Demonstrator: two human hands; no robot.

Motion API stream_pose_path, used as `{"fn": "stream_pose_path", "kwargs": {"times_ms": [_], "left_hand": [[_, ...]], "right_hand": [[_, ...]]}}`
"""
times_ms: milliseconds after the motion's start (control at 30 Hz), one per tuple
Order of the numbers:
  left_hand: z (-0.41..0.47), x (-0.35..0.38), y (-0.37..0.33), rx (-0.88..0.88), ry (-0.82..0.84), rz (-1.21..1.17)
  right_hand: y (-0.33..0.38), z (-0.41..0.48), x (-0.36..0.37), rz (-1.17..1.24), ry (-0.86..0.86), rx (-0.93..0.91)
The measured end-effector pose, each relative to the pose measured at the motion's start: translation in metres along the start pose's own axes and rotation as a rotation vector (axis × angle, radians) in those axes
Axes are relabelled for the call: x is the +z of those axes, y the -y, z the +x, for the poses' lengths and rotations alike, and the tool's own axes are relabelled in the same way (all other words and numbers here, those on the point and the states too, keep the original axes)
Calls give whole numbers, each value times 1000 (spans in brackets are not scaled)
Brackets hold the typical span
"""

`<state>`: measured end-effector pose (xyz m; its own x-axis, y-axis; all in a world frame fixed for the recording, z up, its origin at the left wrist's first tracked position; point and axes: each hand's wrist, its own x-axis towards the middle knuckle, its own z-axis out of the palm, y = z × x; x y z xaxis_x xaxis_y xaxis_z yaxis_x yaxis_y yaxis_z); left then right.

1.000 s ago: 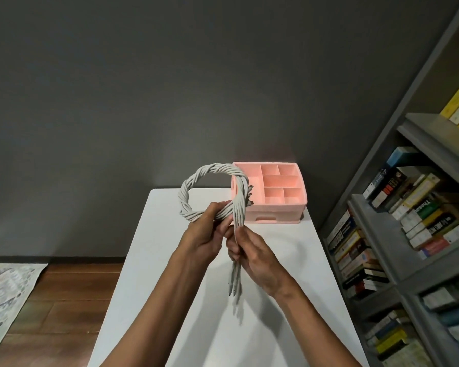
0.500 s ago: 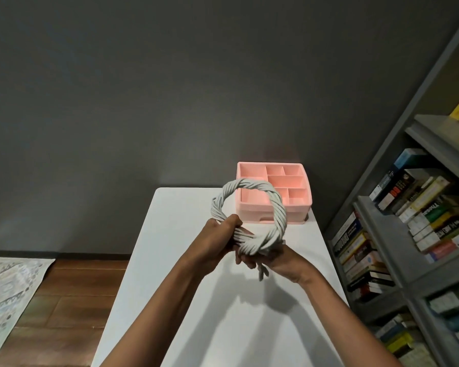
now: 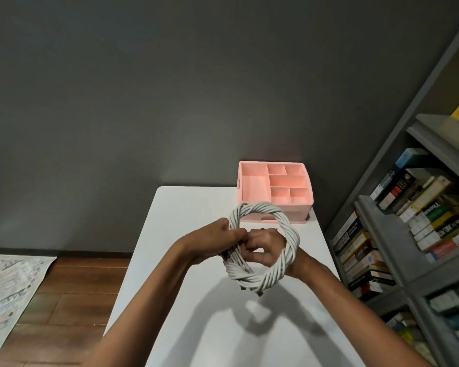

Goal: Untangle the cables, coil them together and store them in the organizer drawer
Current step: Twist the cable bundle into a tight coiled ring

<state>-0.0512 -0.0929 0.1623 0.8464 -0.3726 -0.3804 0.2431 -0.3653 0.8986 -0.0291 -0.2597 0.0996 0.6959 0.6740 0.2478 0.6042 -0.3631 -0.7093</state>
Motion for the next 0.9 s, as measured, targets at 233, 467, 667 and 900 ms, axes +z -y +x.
{"fn": "stream_pose_path", "kwargs": {"times_ms": [233, 467, 667, 900], "left_hand": [[1, 7, 5, 4, 3, 95], [2, 7, 17, -55, 111, 45], [6, 9, 30, -19, 56, 6], [13, 12, 45, -21, -93, 11]], "right_hand": [[-6, -2, -3, -104, -98, -28], [-13, -8, 7, 35, -176, 122], [-17, -13, 6, -440, -361, 60], [-18, -21, -10, 225, -427, 409]]}}
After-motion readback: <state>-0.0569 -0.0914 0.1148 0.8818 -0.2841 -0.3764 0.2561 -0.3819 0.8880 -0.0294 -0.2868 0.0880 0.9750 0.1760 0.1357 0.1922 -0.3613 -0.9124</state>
